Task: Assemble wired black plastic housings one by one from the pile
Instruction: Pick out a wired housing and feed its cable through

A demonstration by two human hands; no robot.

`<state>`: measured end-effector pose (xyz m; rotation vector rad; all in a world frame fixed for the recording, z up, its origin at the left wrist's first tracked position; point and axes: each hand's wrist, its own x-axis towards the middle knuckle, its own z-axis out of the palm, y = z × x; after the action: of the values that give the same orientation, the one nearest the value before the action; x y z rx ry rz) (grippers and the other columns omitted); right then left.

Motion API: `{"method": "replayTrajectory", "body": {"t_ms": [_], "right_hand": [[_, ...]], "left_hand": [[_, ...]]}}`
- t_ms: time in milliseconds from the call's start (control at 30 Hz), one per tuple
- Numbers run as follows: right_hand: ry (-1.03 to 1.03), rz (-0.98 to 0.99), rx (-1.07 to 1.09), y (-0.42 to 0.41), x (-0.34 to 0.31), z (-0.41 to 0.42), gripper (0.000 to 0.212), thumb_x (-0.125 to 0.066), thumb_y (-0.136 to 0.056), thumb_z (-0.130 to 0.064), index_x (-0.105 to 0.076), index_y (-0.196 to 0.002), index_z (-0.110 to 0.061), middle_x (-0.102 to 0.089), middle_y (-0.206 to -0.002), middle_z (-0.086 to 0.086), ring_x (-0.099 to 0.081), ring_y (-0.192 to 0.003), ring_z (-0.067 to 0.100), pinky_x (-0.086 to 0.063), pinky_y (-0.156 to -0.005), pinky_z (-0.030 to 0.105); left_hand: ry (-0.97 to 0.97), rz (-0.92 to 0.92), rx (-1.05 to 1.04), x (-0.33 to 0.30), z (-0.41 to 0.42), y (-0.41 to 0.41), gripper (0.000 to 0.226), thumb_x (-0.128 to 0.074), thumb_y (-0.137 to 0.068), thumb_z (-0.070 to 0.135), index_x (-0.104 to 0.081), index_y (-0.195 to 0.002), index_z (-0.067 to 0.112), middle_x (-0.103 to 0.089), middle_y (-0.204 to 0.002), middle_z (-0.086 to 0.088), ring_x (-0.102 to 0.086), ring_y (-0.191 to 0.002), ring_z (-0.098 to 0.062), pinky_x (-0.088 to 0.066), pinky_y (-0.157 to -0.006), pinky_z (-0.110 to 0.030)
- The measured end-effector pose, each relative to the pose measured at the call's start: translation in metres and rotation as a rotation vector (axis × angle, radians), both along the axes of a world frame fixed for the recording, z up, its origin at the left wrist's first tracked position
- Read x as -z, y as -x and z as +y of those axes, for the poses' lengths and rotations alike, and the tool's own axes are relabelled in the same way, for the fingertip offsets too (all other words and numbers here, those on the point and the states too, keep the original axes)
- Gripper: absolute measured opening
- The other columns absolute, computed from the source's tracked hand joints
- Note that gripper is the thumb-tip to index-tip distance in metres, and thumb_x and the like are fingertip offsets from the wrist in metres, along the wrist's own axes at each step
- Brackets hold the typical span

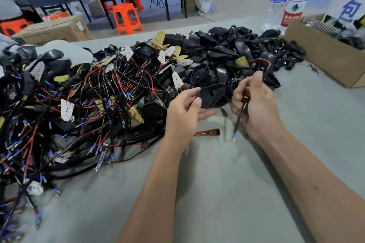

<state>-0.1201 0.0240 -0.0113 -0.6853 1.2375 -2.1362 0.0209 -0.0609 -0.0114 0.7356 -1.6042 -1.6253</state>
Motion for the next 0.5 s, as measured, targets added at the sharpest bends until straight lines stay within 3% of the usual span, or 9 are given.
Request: {"method": "replayTrajectory", "body": {"t_ms": [167,333,500], "right_hand": [[0.023,0.032,-0.016,-0.0010,-0.0002,0.0001,0.048,-0.049,-0.096,-0.056,-0.056,-0.074,-0.013,-0.064,-0.074,0.006,-0.046,-0.049,0.013,-0.038,-0.041,0.022],[-0.058,0.070,0.087,-0.0020,0.0010,-0.0011,0.045,-0.057,-0.091,-0.056,-0.055,-0.069,-0.016,-0.063,-0.067,0.005,-0.046,-0.044,0.013,-0.039,-0.041,0.023],[-0.168,0.093,-0.002,-0.0011,0.0053,-0.0051,0.033,-0.067,-0.099,-0.031,-0.061,-0.070,-0.016,-0.066,-0.070,0.005,-0.051,-0.052,0.013,-0.045,-0.049,0.025]], "left_hand": [[0.028,-0.012,-0.052,0.0017,-0.0005,0.0057,0.030,-0.045,-0.107,0.002,-0.060,-0.131,0.011,-0.062,-0.130,-0.018,-0.079,-0.078,-0.027,-0.063,-0.076,-0.029],[0.014,-0.048,-0.090,0.0047,-0.0051,0.0074,0.036,-0.044,-0.107,0.002,-0.058,-0.139,0.007,-0.066,-0.130,-0.017,-0.079,-0.081,-0.026,-0.063,-0.081,-0.030],[0.016,-0.076,-0.152,0.0081,-0.0069,0.0103,0.038,-0.043,-0.106,0.003,-0.057,-0.141,0.007,-0.070,-0.122,-0.017,-0.079,-0.079,-0.025,-0.062,-0.082,-0.031]]}}
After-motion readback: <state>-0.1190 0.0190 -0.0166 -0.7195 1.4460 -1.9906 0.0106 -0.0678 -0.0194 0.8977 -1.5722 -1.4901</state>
